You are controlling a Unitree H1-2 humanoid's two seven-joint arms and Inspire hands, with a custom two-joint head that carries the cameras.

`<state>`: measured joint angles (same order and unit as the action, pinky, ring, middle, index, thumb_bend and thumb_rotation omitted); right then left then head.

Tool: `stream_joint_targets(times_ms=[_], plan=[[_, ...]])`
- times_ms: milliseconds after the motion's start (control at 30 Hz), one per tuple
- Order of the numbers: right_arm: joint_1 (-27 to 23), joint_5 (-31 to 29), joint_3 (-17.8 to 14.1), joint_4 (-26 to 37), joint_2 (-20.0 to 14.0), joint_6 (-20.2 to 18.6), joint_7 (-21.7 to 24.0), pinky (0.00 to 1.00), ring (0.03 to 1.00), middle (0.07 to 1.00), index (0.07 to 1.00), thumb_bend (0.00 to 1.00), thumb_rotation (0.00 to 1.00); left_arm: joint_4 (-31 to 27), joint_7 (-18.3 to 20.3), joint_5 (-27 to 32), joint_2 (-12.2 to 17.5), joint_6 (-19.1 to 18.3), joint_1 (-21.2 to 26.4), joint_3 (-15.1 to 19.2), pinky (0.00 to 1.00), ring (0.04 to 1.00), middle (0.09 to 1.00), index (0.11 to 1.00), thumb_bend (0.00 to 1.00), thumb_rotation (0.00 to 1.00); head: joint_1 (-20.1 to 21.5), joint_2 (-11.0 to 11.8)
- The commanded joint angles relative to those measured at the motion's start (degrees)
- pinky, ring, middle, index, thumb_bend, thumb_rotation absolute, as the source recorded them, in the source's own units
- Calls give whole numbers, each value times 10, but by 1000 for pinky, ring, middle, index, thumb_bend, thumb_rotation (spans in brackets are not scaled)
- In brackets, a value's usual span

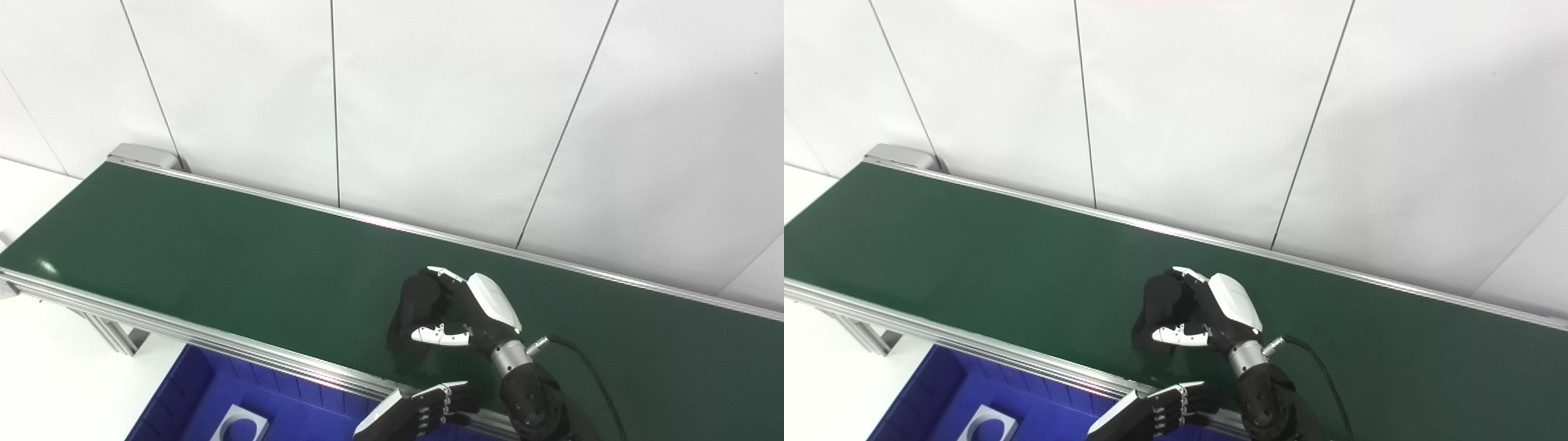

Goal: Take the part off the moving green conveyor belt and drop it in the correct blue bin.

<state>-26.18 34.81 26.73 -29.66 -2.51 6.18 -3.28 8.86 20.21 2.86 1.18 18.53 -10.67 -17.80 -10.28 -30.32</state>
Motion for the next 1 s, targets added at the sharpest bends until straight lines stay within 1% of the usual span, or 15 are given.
stream_joint_targets(times_ms=[0, 33, 133, 233, 767, 833, 900, 967], plan=[[-13, 7, 0, 10, 4, 34, -24, 656, 671, 592, 493, 524, 59, -15, 0, 3, -3, 6, 4, -2, 830, 859, 862, 858, 977, 447, 0, -1], [-13, 8, -1, 12, 4, 33, -28, 632, 640, 541, 481, 521, 19, -16, 0, 3, -2, 6, 4, -2, 828, 859, 863, 859, 974, 448, 0, -1], [-13, 9, -2, 15, 3, 32, -34, 609, 611, 514, 480, 521, 3, -19, 0, 3, -1, 3, 3, -1, 828, 859, 863, 860, 972, 447, 1, -2], [-13, 3, -4, 15, 4, 42, -39, 588, 590, 502, 484, 522, 0, -20, 0, 4, 0, 3, 3, -1, 828, 859, 863, 861, 966, 448, 2, -2], [-8, -1, -17, 28, 7, 58, -50, 596, 614, 516, 476, 522, 0, -14, 0, 2, 0, 9, 6, 1, 827, 854, 861, 865, 950, 452, 11, -2], [-7, 1, -19, 30, 6, 66, -58, 585, 605, 516, 476, 523, 0, -13, -1, 2, 0, 9, 7, 1, 822, 853, 861, 863, 951, 456, 12, -2], [-5, 1, -21, 35, 5, 72, -65, 552, 577, 504, 482, 525, 0, -12, -1, 1, 0, 9, 7, 1, 823, 854, 861, 864, 951, 454, 16, -3], [1, -4, -26, 57, 2, 66, -60, 547, 572, 505, 481, 524, 0, -10, 0, 3, -1, 11, 8, 2, 826, 855, 860, 865, 952, 456, 19, -3]])
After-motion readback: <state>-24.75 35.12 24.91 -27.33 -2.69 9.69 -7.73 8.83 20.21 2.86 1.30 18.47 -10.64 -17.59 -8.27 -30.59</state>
